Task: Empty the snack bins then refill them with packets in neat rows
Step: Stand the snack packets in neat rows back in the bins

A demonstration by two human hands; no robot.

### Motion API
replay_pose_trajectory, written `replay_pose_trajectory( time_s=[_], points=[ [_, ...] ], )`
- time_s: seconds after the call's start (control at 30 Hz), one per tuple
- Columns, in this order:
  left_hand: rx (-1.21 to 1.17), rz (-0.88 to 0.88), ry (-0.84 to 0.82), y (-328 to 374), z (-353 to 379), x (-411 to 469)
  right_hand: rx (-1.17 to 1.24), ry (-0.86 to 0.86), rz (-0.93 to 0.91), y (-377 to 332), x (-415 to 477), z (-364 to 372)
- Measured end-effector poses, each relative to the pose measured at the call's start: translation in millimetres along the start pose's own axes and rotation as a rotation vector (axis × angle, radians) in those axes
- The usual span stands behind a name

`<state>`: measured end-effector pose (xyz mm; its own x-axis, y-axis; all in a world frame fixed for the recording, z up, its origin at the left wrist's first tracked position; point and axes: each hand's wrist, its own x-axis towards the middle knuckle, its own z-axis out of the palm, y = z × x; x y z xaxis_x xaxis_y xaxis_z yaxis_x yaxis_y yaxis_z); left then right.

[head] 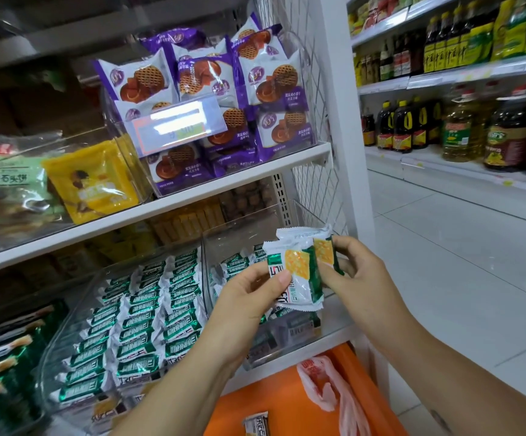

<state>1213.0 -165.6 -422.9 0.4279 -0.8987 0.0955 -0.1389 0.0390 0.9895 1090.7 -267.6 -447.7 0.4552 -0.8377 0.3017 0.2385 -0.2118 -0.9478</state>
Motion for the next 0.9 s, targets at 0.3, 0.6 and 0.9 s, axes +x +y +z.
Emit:
replay_pose_trajectory(
  time_s=[0.3,0.6,0.9],
  points=[
    [-0.211,-0.031,-0.024,8,3,3,0.187,-0.191,0.127,-14,-2,-6],
    [-0.218,0.029,-0.07,12,0,6,0.04,-0.33,0.009,-18,-2,-14],
    [0.08,0.245,-0.029,17,-8,7,-0.02,-0.321,-0.065,-17,-1,-13]
  ],
)
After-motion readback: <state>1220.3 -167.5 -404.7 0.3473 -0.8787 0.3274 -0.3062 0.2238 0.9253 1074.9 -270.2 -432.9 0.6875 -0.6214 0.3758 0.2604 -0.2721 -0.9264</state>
